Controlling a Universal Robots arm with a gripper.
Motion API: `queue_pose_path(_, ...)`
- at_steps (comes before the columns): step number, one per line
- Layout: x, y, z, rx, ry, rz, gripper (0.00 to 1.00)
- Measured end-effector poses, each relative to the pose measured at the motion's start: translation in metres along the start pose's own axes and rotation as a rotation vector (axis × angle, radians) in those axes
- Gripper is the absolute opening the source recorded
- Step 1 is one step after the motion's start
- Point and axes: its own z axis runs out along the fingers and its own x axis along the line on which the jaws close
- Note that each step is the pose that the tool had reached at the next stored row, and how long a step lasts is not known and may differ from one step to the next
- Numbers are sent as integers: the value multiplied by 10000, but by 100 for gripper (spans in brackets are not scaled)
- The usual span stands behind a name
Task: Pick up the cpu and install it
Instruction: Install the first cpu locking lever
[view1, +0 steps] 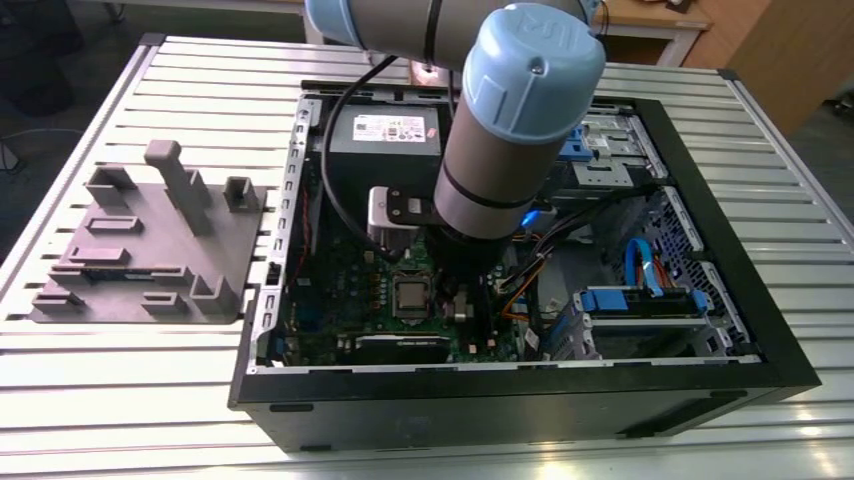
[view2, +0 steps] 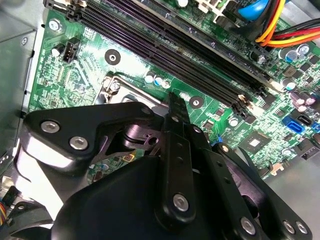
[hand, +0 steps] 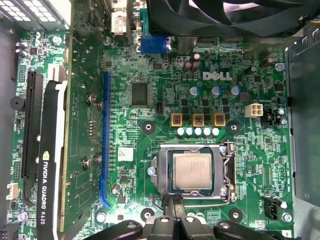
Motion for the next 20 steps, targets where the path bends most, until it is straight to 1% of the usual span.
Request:
queue_pose_path(5,0,-1,12,-2,10,-74,10)
queue_pose_path(10,0,-1,19,27,14,-161,10)
queue_pose_path(11,0,-1,19,40,15,-168,10)
queue_pose_path(15,0,-2,24,132,14,-178,10)
queue_pose_path(20,1,-3,45,141,16,-178,10)
